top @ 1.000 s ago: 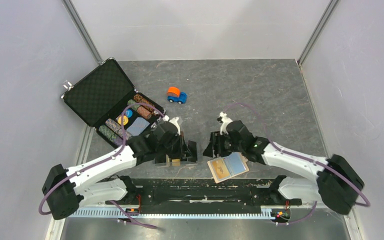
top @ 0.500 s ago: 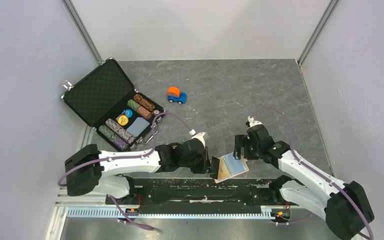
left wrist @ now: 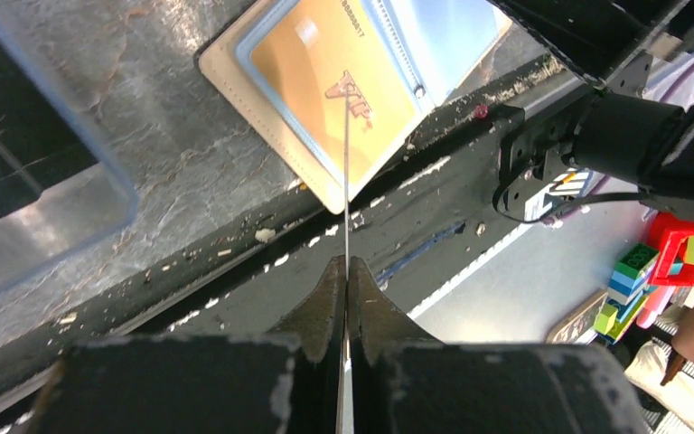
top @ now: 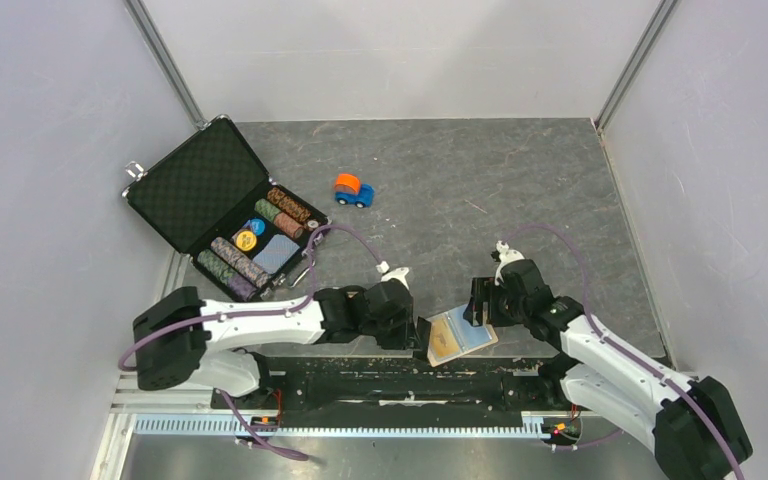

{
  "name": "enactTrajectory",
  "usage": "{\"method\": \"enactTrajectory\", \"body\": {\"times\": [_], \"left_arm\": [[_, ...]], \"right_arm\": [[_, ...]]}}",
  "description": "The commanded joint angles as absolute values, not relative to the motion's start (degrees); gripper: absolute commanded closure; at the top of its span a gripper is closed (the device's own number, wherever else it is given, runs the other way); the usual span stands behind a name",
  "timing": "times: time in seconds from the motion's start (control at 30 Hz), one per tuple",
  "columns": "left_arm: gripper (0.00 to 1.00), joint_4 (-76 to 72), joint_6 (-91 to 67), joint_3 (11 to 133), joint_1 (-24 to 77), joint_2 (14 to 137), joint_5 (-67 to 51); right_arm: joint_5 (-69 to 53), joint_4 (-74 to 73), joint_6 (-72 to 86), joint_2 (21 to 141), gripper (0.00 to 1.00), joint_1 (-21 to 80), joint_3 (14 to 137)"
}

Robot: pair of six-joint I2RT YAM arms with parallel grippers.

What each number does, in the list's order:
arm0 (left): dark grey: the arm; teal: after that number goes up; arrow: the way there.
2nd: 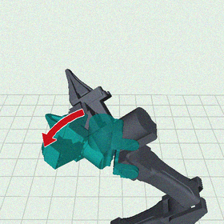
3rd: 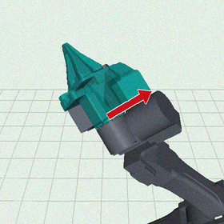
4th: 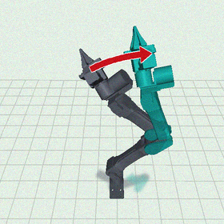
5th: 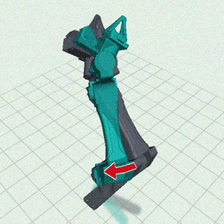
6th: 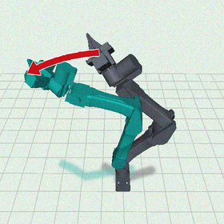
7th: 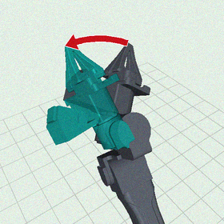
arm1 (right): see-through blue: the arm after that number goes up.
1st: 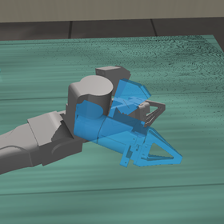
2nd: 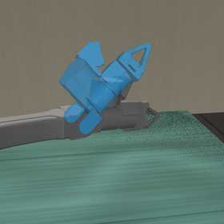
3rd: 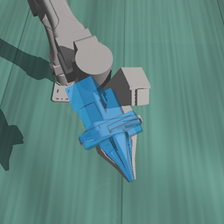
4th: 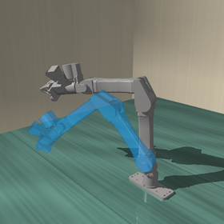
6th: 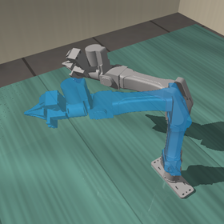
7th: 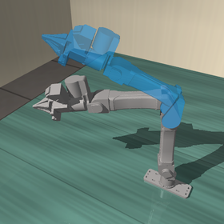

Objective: Put the credit cards into the card holder
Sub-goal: Insert the credit card into the card holder.

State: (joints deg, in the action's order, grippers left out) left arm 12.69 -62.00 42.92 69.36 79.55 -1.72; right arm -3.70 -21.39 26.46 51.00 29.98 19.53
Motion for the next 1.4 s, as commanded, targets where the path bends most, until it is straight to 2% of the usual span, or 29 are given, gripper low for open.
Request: {"method": "enactTrajectory", "body": {"times": [0.0,0.17,0.33,0.63,0.93,1.13,1.23,1.37], "left_arm": [[0.98,19.03,-59.24,42.24,69.61,72.34,-2.00],[0.98,31.37,-59.41,40.05,69.49,65.27,3.24],[0.98,34.90,-57.69,38.02,68.37,63.84,3.02],[0.98,34.31,-50.57,37.48,61.32,69.17,1.15],[0.98,33.76,-41.67,44.33,54.53,77.12,0.26],[0.98,27.87,-41.74,46.23,54.16,80.41,-7.16],[0.98,20.70,-46.73,43.60,54.23,76.63,-10.94],[0.98,10.41,-53.90,38.56,54.76,72.09,-13.48]], "right_arm": [[-10.91,-24.72,29.14,51.26,0.25,30.13,14.22],[-12.73,-24.71,30.05,49.43,0.26,30.15,12.99],[-13.17,-24.54,30.39,48.88,0.26,30.13,11.87],[-13.69,-25.27,30.66,47.83,0.26,30.10,11.12],[-16.68,-24.56,32.62,44.03,0.27,30.14,8.26],[-19.43,-22.83,34.79,42.08,0.28,30.15,6.57],[-21.35,-20.69,37.03,40.82,0.28,30.15,5.33],[-23.33,-17.46,40.02,38.83,0.36,30.23,2.89]]}}
